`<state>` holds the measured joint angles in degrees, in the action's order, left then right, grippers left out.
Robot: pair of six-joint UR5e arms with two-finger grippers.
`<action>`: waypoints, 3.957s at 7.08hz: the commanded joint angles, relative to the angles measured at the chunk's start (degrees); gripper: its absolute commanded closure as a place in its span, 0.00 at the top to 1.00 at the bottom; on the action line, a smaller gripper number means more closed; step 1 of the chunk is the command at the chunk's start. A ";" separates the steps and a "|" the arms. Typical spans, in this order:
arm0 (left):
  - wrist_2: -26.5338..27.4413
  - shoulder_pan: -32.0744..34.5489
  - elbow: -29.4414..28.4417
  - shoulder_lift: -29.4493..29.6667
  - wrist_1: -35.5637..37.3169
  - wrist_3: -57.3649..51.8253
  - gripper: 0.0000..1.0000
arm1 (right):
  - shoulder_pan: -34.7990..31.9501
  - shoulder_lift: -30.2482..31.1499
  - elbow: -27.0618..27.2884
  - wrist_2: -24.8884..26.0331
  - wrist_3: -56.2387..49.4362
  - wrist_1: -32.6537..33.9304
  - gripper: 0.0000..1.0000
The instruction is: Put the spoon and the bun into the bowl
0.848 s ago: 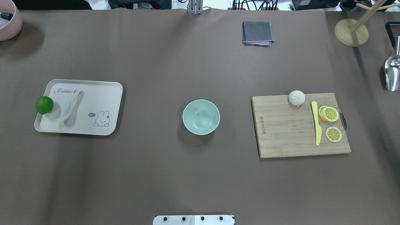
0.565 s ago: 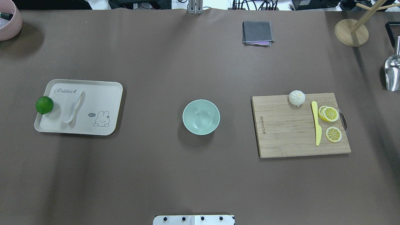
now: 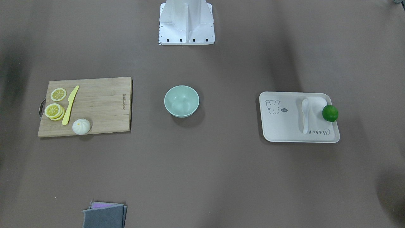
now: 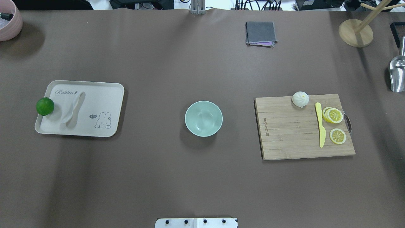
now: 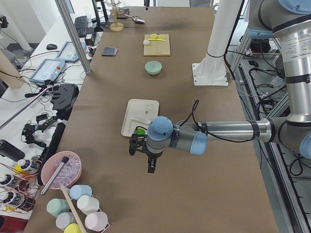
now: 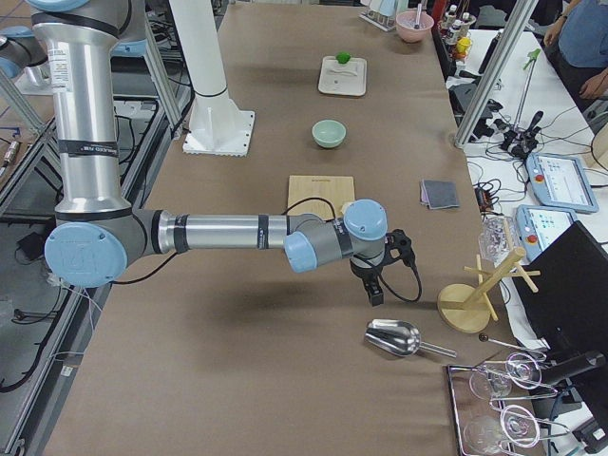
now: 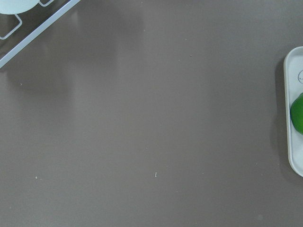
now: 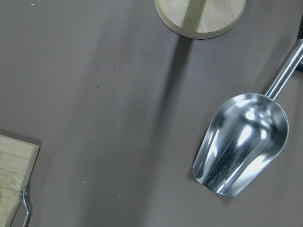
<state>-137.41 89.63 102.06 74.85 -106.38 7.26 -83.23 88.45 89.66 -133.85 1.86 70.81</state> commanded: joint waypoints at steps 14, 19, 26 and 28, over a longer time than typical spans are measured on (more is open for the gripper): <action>-0.49 -0.16 -1.07 -1.55 -8.14 0.21 0.98 | 1.66 1.82 -1.15 -1.15 -0.45 -6.03 1.00; -2.08 -5.31 1.30 2.56 -8.58 10.01 0.97 | 4.90 1.47 0.85 -2.38 4.95 -8.13 1.00; 14.52 -32.30 -11.30 28.38 -6.38 30.44 0.92 | 21.52 -4.68 7.29 3.33 22.92 -10.08 0.98; 15.51 -35.92 -12.84 29.48 -6.47 30.36 0.87 | 24.59 -6.79 7.20 4.12 28.18 -9.99 0.98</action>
<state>-122.61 55.90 90.57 103.21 -112.78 37.63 -60.64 82.87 96.94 -130.32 27.34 60.76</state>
